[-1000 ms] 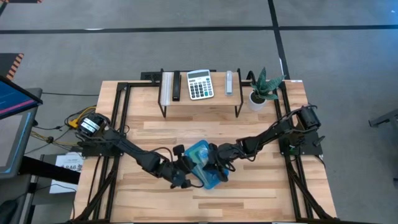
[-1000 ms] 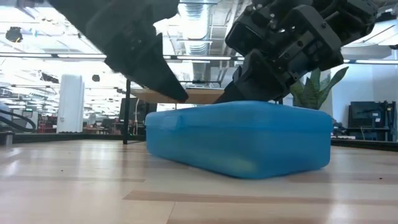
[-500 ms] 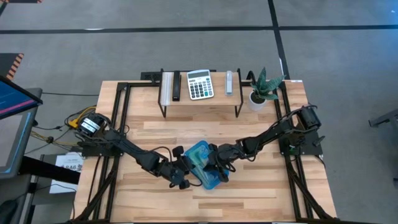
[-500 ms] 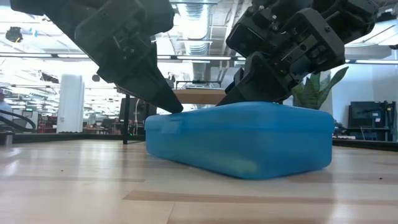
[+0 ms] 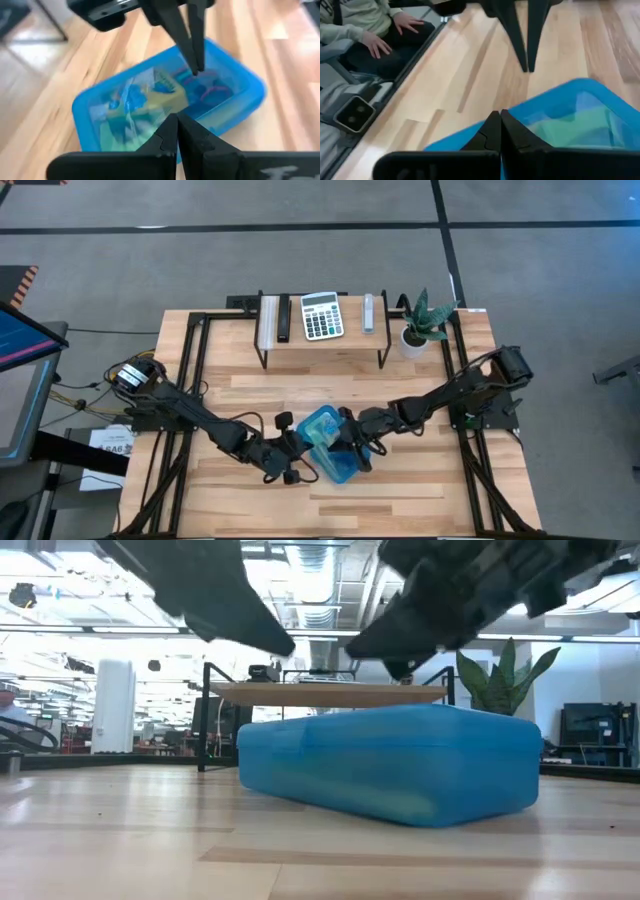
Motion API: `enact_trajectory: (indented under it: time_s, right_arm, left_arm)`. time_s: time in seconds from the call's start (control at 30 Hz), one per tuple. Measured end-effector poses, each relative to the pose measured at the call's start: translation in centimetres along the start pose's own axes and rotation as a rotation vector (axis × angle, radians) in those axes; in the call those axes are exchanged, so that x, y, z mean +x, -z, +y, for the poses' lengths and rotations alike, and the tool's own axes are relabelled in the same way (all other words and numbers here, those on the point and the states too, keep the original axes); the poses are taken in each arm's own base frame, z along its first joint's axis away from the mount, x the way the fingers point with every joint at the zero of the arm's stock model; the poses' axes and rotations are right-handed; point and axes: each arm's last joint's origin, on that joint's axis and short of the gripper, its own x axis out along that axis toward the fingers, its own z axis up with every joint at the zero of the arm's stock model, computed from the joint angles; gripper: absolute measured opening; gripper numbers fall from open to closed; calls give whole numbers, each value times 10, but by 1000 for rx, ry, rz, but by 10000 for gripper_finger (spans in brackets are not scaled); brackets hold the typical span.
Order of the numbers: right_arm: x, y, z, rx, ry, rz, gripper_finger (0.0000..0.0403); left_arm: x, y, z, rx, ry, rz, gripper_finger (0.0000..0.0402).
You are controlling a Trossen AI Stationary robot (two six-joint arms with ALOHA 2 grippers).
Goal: Pack school essentials
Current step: Return to Home Position
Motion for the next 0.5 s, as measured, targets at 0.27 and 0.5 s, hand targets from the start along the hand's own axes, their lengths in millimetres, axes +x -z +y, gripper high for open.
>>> enact_trajectory:
  time_s: [0.27, 0.5]
  right_arm:
    - [-9, -10, 23, -117, 12, -65, 11]
    - [-20, -20, 32, -152, -3, -106, 12]
  left_arm:
    - [-25, -22, -7, 101, 67, -158, 0]
    - [-21, -29, -3, 157, 160, -249, 0]
